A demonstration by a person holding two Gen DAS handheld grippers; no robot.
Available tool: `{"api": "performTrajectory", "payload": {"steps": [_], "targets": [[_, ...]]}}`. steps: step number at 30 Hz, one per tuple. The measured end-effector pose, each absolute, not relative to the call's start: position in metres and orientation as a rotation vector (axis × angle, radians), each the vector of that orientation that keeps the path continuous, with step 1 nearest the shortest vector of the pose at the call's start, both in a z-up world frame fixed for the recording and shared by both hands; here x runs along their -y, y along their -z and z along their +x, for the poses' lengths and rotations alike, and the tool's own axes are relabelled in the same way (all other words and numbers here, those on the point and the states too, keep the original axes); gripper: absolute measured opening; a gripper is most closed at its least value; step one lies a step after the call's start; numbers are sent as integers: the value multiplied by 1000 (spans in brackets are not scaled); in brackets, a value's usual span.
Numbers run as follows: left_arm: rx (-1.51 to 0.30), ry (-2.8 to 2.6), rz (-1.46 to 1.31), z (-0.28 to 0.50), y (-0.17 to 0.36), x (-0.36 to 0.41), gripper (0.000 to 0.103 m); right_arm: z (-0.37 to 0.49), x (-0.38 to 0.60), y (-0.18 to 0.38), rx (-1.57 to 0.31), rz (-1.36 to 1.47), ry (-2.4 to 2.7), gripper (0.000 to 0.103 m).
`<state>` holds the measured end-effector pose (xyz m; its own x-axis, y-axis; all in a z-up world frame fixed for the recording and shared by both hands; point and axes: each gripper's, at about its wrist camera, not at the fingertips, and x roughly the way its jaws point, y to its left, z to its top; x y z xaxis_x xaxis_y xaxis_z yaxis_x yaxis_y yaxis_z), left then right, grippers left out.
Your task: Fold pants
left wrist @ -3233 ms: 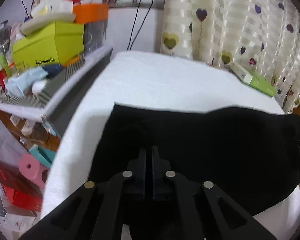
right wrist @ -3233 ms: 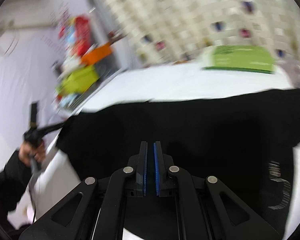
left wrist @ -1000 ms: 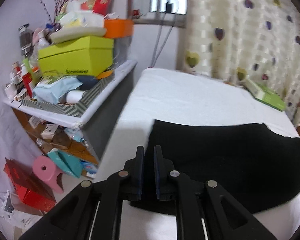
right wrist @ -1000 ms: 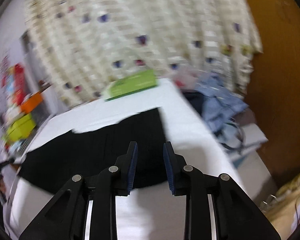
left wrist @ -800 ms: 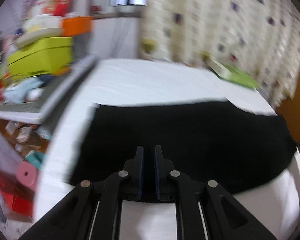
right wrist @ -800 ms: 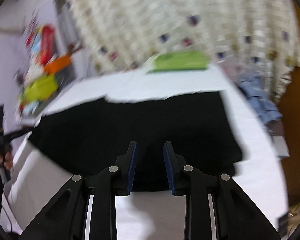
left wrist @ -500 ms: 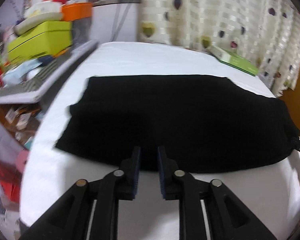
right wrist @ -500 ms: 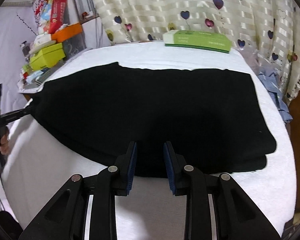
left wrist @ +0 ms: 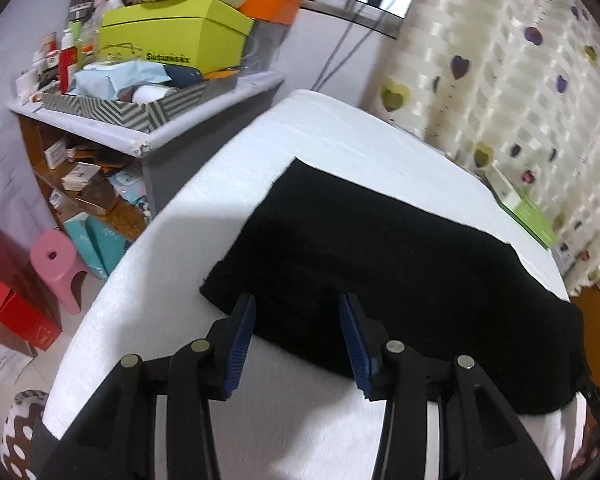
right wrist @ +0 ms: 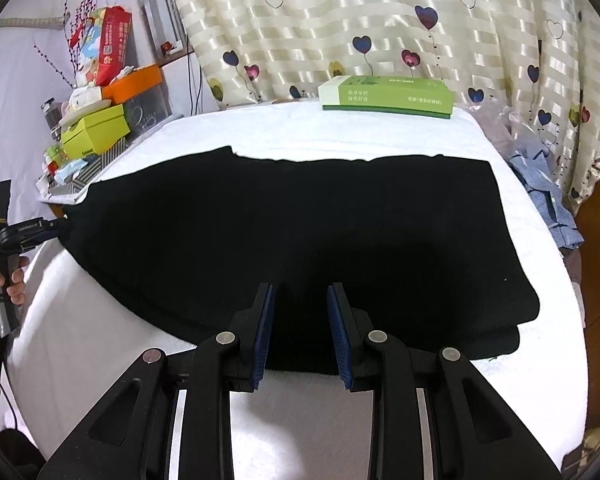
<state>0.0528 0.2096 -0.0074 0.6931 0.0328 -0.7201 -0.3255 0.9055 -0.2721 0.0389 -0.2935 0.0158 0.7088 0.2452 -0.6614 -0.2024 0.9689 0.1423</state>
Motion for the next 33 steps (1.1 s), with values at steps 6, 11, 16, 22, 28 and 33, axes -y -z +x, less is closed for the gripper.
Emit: {"api": "performTrajectory", "payload": {"steps": [6,11,16,22,28,33], "targets": [[-813,-346,-388,68,10,-203,8,41,298,-15,-741,90,-241,29],[-735,-354,-428,48,-3,-204,6,37,302,-19,-718,88,-235,29],[-787,-291,-418,42,11,-211,6,37,310,-19,-713,108,-223,29],[-751,-369,-392,36,-9,-225,10,41,312,-23,-699,83,-215,29],[-702,-206,-291,62,-32,-193,10,66,327,-20,-699,67,-167,29],[-826,-151,-205,108,10,-174,11,87,364,-11,-781,234,-167,29]]}}
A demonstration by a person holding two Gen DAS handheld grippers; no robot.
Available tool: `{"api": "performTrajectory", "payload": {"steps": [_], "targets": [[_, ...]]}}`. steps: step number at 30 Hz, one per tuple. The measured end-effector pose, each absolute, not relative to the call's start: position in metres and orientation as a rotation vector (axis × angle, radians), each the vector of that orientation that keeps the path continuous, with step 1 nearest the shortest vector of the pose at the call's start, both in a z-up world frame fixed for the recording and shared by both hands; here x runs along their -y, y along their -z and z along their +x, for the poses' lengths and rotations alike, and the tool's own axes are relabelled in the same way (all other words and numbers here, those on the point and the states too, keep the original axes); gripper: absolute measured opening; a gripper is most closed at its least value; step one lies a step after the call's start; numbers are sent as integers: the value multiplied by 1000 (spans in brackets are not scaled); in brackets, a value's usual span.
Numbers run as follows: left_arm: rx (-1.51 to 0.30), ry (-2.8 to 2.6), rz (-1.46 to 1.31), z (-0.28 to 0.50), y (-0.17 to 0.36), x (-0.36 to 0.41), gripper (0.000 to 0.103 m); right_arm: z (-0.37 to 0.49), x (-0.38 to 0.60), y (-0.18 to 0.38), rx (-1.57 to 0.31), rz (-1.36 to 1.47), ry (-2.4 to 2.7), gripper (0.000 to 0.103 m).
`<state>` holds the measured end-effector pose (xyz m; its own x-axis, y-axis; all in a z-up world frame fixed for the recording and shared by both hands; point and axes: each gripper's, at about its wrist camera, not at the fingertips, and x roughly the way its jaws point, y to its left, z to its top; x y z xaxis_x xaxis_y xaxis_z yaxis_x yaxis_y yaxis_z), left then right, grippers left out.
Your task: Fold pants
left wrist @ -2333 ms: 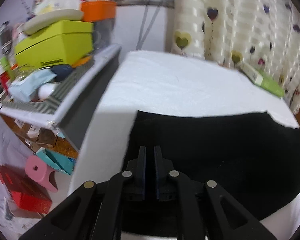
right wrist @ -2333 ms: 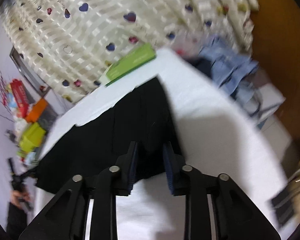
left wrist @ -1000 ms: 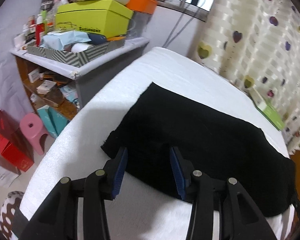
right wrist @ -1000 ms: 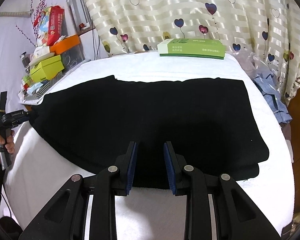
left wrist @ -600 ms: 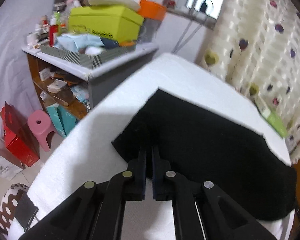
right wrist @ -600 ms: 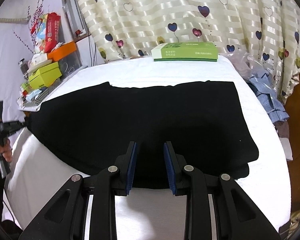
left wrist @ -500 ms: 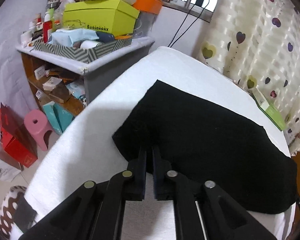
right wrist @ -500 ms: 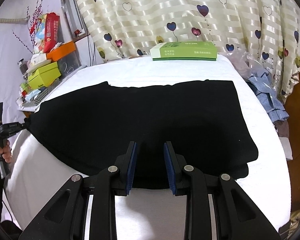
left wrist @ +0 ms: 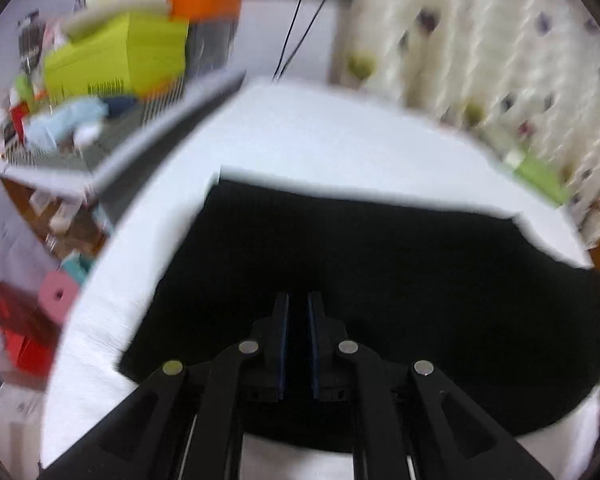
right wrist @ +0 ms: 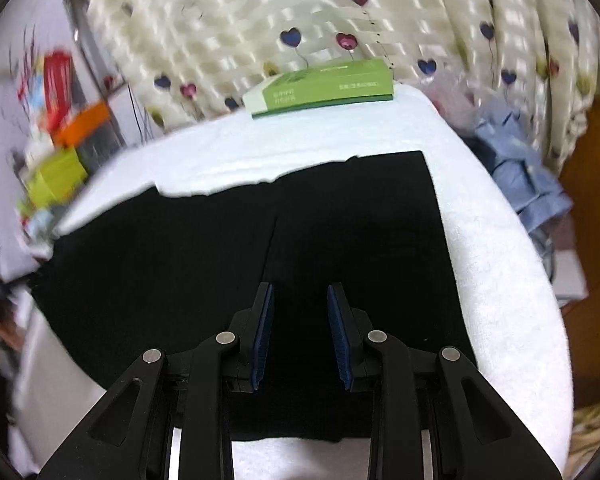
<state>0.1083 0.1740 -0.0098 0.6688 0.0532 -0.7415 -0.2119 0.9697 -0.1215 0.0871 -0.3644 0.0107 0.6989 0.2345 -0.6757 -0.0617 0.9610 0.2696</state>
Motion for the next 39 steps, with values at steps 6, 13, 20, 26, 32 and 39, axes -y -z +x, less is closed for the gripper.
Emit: {"api": "performTrajectory", "payload": {"steps": [6,13,20,26,32,39], "targets": [[-807,-144,-166,118,-6,-171,11,102,358,-40,-734,72,-87,29],[-859,-147,-143,163,5,-171,11,166,373,-18,-849,12,1,29],[-870,-132,-95,176,3,-172,13,144,368,-28,-832,11,9,33],[-810,-48,-108,116,-12,-145,13,71,325,-32,-774,-52,-141,33],[-835,81,-23,75,1,-94,18,39,312,-7,-827,-98,-139,34],[-846,74,42,61,-1,-75,26,29,300,-15,-814,-103,-126,34]]}}
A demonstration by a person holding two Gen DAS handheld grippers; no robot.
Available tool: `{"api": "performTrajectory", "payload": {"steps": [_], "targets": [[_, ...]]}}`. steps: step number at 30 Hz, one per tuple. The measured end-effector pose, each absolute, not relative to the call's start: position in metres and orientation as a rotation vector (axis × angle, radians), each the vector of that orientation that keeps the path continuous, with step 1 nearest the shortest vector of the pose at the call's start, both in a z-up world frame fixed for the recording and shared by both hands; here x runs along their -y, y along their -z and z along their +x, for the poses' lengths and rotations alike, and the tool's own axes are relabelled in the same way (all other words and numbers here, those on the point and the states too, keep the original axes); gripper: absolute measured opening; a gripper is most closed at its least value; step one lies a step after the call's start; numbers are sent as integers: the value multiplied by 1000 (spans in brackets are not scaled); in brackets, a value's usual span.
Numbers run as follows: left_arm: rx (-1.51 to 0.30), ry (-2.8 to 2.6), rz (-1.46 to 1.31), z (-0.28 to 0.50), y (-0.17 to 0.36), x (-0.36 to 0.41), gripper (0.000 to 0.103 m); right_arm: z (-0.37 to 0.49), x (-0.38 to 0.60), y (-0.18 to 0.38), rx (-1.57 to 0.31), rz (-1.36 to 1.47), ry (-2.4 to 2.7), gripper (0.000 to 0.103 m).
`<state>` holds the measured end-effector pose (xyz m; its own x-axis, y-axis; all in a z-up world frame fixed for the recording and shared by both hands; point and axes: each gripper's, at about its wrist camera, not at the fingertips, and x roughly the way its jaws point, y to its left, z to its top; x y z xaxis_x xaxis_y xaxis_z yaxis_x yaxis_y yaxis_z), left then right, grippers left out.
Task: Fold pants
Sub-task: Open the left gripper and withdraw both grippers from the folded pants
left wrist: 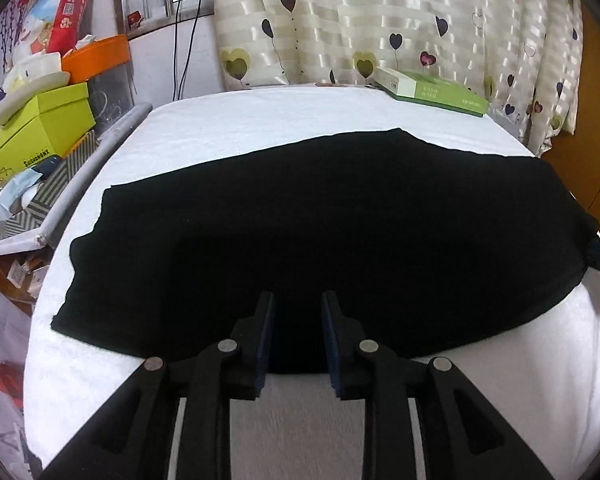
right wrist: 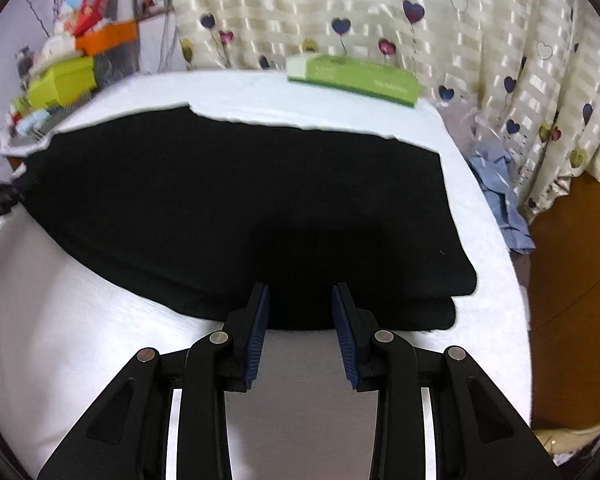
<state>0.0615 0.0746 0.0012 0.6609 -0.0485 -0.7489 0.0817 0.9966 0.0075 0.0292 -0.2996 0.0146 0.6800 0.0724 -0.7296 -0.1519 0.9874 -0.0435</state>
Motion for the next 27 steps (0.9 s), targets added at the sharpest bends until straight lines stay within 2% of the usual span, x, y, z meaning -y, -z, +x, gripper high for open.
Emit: {"api": "performTrajectory", "payload": {"steps": [12,27], "targets": [[-831,89,-34,43,2,-54,26,34,228,-7,-802,-136,-246,34],[-853,84,-84,31,7,-62,28,29,224,-3,-812,-164,-238,34]]}}
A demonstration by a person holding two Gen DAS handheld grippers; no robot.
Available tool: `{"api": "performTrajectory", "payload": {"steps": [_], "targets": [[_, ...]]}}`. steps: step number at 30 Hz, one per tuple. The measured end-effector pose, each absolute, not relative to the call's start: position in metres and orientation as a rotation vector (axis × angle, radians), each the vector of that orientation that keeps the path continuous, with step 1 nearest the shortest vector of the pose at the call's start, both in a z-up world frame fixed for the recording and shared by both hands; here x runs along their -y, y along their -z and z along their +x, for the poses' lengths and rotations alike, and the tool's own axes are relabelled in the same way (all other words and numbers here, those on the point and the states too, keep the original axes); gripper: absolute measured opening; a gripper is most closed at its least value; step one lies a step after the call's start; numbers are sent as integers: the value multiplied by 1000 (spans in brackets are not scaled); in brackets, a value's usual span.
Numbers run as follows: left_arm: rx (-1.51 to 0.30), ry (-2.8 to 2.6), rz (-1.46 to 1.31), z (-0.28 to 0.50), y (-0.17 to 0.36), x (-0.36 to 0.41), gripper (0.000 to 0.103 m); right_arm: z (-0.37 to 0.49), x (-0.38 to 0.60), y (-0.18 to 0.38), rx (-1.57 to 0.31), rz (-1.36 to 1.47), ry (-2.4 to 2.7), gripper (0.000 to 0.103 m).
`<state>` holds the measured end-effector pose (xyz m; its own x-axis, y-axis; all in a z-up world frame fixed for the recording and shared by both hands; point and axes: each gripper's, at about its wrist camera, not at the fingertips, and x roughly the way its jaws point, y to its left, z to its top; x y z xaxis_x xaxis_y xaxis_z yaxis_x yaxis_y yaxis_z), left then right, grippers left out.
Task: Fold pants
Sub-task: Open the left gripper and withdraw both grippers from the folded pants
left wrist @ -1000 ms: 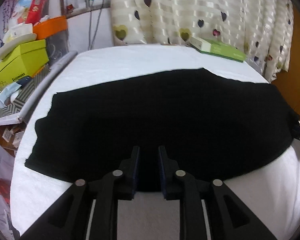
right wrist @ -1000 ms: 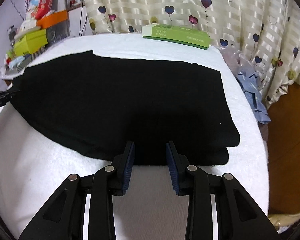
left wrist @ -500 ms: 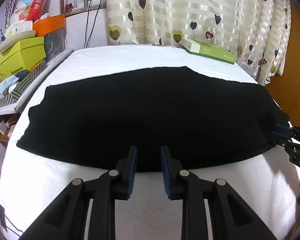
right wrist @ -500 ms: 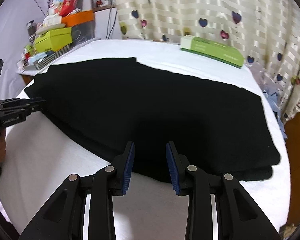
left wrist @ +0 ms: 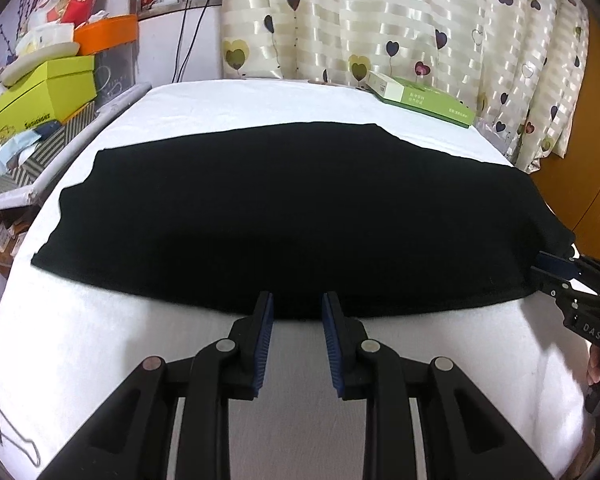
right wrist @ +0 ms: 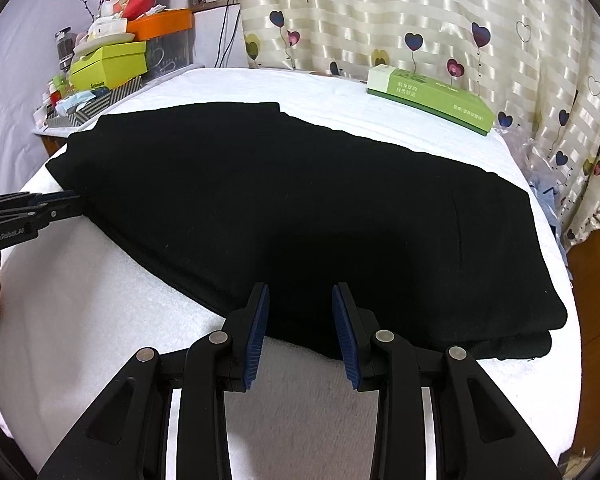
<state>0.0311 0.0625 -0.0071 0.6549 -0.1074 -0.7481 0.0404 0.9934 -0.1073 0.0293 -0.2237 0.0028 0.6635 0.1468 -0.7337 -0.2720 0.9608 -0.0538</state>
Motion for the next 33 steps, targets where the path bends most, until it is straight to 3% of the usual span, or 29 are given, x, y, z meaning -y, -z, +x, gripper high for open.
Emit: {"api": "performTrajectory", "payload": {"steps": [10,23,29,33], "targets": [[-807,-68,-231,9,3,-132,28,20,214,-12,-781,-135,-286,34],[-753,-215,-473,6,8,-209,44,24,191,-14,-757,-163,-361,34],[-779,-251,-496,25,14,-219,45,27,189,-13,-757,-160,-361,34],[-774,-268,-528,35,13,-220,57,30,192,-12,-756,-150,-355,34]]}}
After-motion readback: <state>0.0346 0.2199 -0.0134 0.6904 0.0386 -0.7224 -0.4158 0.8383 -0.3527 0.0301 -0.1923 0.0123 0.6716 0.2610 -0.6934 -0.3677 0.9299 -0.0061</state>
